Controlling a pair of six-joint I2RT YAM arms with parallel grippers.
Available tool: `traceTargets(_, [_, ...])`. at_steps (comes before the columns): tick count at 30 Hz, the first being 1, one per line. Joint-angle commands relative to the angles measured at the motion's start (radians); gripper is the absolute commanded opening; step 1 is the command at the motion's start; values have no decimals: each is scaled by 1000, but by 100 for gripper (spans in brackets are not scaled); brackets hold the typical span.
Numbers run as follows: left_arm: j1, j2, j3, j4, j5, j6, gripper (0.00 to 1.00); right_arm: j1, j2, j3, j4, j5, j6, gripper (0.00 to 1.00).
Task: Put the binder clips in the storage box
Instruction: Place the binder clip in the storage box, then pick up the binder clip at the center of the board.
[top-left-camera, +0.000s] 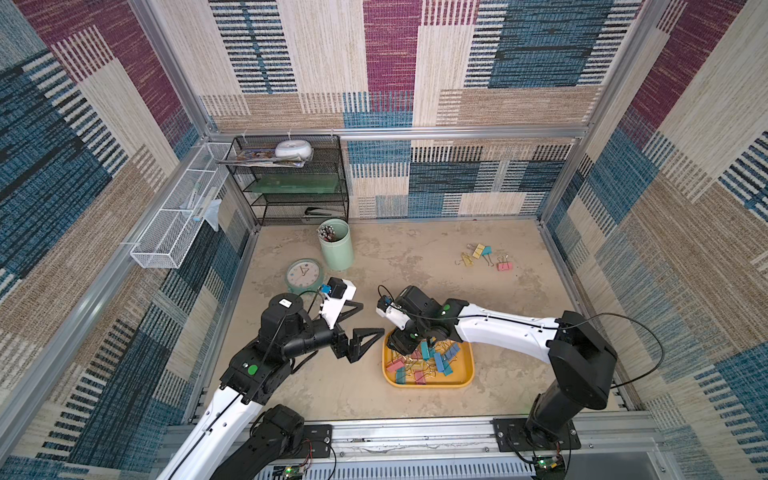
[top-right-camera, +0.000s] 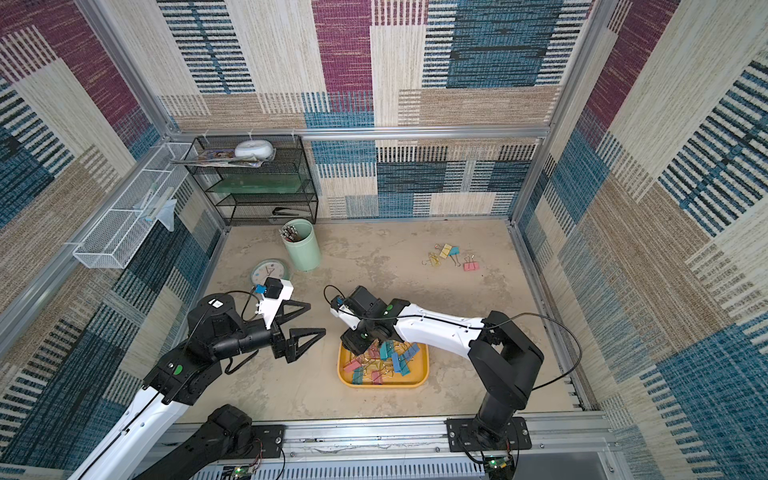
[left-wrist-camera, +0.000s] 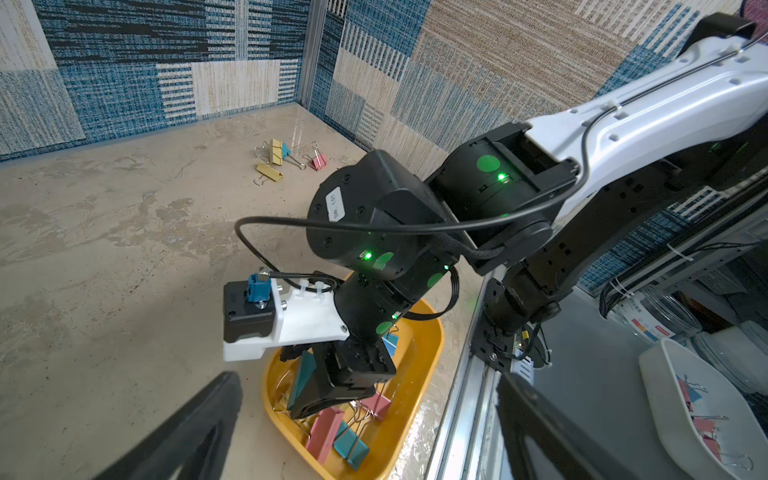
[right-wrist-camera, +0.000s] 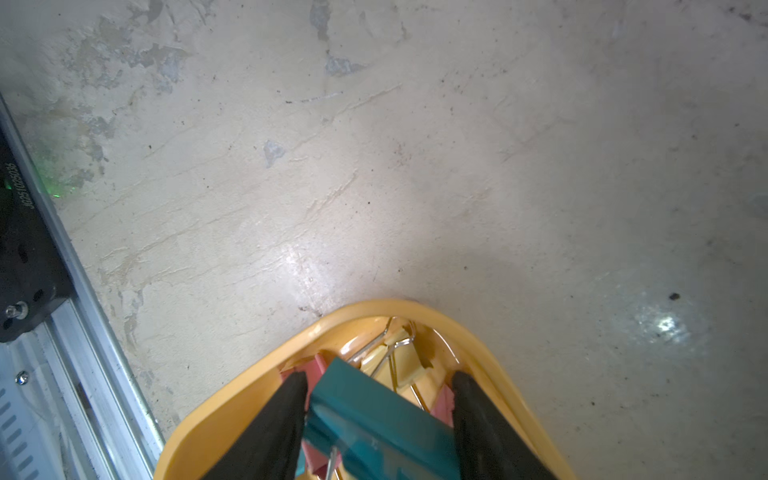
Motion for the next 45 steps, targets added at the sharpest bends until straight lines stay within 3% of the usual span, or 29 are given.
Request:
traceTargets(1, [2, 3, 4, 30, 20, 6, 99, 1, -43, -9, 43, -3, 9, 67])
traceTargets(5, [2, 6, 4, 31, 23, 4, 99, -1, -98, -4, 44, 21, 2, 76])
traceTargets(9, [2, 6, 5, 31, 30, 4, 99, -33, -161, -12, 66, 98, 37, 74])
traceTargets(16, [2, 14, 6, 33, 47, 5, 100, -278, -368, -94, 222, 270, 209, 73])
traceTargets(20, [2, 15, 6, 33, 48, 3, 99, -431, -372, -78, 247, 315, 237, 70])
traceTargets(28, [2, 22, 2, 48, 79, -3, 99, -601, -28, 218, 38, 334, 118, 69])
traceTargets(32, [3, 7, -27, 117, 128, -19, 100, -619, 155, 364, -15, 402, 41, 69])
traceTargets(39, [2, 14, -25, 109, 113, -16, 99, -627, 454, 637, -104, 509, -36, 64])
traceTargets(45, [3, 23, -19, 93, 98, -11, 100, -628, 605, 752, -158, 553, -50, 56])
